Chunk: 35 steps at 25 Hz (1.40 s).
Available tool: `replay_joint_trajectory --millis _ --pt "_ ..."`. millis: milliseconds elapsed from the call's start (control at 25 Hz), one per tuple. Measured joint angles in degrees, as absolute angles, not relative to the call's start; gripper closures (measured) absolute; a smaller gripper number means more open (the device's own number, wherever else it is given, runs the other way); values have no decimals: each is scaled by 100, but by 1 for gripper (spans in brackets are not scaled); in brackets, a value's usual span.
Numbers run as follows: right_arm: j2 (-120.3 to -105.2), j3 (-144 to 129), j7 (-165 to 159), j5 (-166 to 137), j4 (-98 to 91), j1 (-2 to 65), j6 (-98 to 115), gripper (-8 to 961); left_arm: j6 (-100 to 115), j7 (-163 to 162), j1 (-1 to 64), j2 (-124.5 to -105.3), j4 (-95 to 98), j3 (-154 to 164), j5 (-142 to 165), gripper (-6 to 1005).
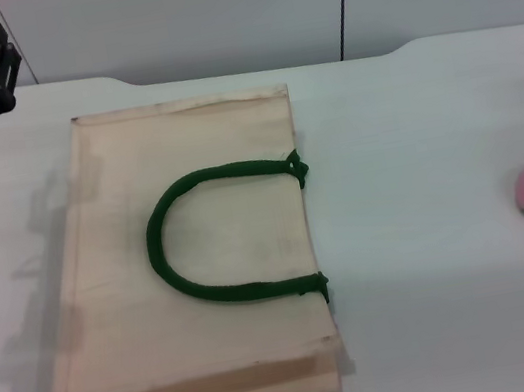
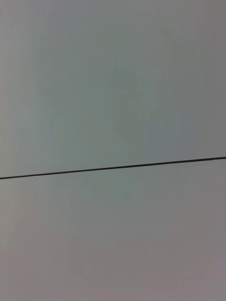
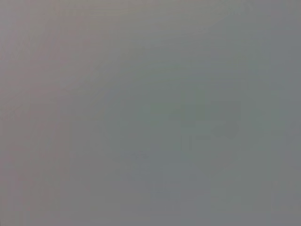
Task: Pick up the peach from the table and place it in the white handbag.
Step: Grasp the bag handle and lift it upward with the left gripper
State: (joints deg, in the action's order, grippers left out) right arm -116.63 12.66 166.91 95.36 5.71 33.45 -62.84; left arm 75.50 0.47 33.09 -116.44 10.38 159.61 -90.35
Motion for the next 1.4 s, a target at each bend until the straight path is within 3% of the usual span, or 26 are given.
replay_joint_trajectory --millis 1400 --pt "-11643 1497 16821 9478 549 3349 -6327 84 7811 14 3103 -11647 972 16029 -8602 232"
